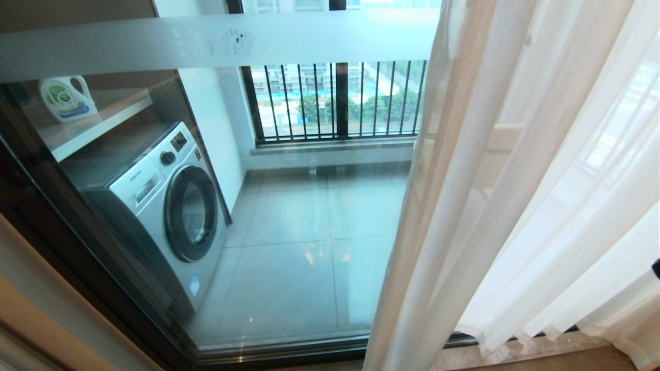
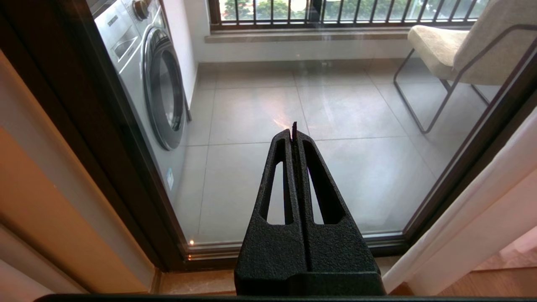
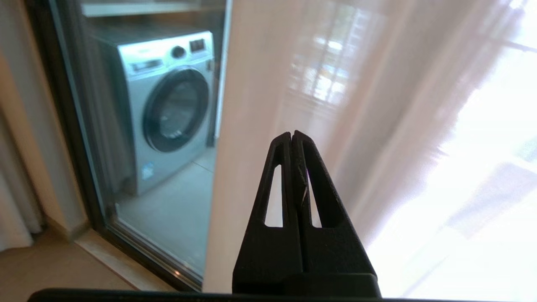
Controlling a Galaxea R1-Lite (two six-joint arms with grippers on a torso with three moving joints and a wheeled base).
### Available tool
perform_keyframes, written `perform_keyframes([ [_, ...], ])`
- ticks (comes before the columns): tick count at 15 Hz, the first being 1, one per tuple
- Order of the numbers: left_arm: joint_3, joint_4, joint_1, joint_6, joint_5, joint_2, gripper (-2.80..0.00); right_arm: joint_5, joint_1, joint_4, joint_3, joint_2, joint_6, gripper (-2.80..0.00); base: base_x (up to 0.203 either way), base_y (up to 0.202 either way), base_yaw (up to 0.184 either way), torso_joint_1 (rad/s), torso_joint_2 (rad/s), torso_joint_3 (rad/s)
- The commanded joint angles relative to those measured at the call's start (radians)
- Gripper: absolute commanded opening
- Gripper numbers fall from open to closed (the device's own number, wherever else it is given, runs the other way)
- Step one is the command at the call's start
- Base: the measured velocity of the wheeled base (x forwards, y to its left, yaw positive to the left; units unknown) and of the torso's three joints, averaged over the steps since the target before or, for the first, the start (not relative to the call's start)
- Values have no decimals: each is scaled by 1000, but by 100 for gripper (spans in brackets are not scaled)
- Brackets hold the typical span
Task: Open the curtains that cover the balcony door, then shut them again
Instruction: Close the inner curtains on both sides
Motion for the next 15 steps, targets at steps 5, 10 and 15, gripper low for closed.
perform_keyframes([
  [5,0,0,0,0,0,0,-280,-1,-310,68,23,-47,18,-280,0,0,0,0,0,0],
  [10,0,0,0,0,1,0,-280,-7,-510,7,85,-48,35,-280,0,0,0,0,0,0],
  [15,0,0,0,0,0,0,-280,-2,-646,-133,224,-57,39,-280,0,0,0,0,0,0],
])
